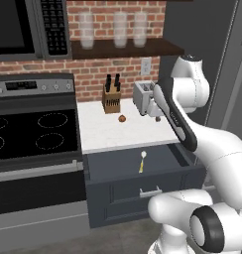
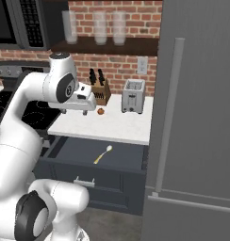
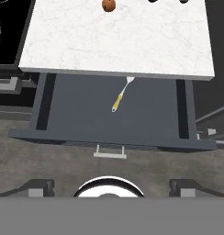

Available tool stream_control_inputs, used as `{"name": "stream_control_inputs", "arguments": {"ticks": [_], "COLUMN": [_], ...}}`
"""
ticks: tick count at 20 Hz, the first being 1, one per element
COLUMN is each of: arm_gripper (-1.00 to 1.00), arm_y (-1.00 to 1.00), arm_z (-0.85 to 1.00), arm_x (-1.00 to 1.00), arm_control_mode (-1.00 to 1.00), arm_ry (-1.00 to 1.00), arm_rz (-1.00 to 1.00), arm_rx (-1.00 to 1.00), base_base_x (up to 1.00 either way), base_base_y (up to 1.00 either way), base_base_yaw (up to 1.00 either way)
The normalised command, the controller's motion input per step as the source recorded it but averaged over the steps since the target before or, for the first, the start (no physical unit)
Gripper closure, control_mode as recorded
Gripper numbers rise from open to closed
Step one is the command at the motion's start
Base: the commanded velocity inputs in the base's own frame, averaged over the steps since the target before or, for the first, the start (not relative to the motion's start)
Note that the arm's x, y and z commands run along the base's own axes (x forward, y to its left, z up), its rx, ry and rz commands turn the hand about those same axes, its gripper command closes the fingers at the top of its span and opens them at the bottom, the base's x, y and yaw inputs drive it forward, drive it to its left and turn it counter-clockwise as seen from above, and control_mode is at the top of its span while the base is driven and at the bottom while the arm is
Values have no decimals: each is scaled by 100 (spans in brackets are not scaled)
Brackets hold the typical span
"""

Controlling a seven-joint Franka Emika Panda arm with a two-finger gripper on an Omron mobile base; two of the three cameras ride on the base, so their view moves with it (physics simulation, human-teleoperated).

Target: Pick the dish brush from the drawer and place it on the counter.

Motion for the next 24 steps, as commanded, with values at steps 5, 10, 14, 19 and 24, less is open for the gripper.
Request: {"name": "stream_control_inputs", "arguments": {"ticks": [5,10,14,19,24], "arm_gripper": [-100,-100,-100,-100,-100], "arm_y": [1,32,12,-6,-11], "arm_z": [-8,-53,-92,-65,-44], "arm_x": [0,75,100,46,-7], "arm_control_mode": [-100,-100,-100,-100,-100], "arm_ry": [0,16,42,28,5], "arm_rz": [0,-1,0,0,0], "arm_rx": [0,-2,0,0,0], "base_base_x": [0,0,0,0,0], "base_base_y": [0,0,0,0,0], "base_base_yaw": [0,0,0,0,0]}}
